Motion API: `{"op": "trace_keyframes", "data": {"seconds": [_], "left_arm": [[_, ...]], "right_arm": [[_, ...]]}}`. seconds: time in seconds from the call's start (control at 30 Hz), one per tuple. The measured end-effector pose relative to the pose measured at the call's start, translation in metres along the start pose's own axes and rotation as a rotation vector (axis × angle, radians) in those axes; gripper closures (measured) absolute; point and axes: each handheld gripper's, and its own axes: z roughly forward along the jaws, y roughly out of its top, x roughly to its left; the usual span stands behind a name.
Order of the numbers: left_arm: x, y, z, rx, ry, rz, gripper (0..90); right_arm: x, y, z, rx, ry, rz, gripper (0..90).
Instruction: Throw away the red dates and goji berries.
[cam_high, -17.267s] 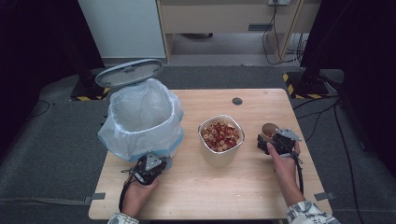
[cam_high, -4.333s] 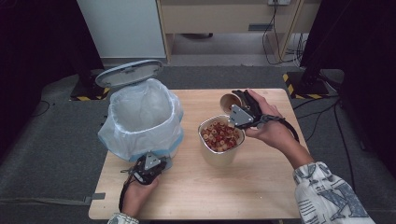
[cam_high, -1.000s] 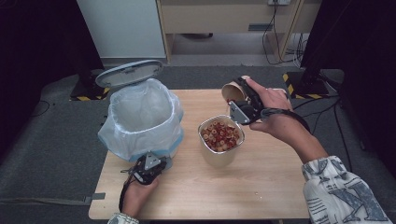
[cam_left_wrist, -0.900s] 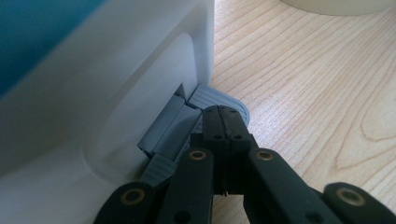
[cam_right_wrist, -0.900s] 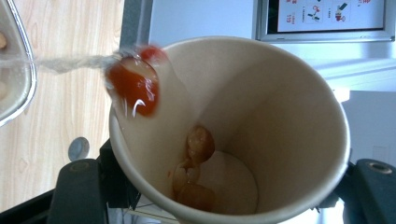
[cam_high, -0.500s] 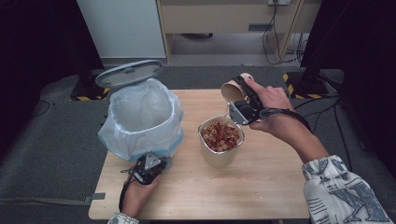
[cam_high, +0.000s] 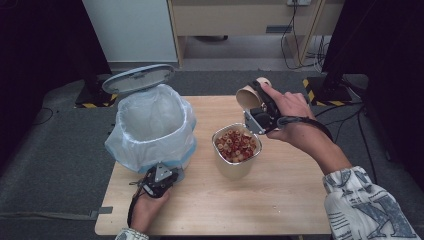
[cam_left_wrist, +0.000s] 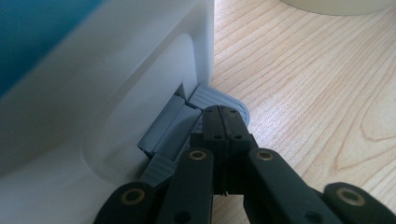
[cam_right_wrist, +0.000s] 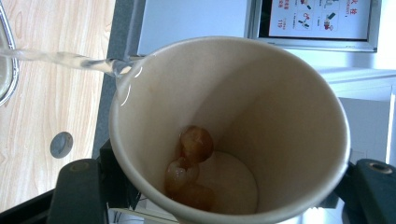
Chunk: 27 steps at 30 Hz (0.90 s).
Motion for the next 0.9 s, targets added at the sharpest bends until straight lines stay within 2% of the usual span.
{"op": "trace_keyframes", "data": {"seconds": [0.23, 0.43, 0.67, 0.9], "left_arm": [[-0.0001, 0.0000, 0.0000, 0.000, 0.001, 0.000, 89.5], [-0.0002, 0.0000, 0.0000, 0.000, 0.001, 0.000, 89.5], [-0.0001, 0.0000, 0.0000, 0.000, 0.001, -0.001, 89.5], [-0.0002, 0.0000, 0.0000, -0.001, 0.001, -0.001, 89.5]], "right_arm": [[-0.0010, 0.0022, 0.0004, -0.002, -0.005, -0.003, 29.2], [-0.0013, 0.0047, 0.0009, 0.000, -0.011, -0.020, 29.2], [-0.0002, 0.0071, 0.0012, 0.009, -0.015, -0.061, 29.2], [0.0017, 0.0073, 0.0014, 0.010, -0.016, -0.074, 29.2]]}}
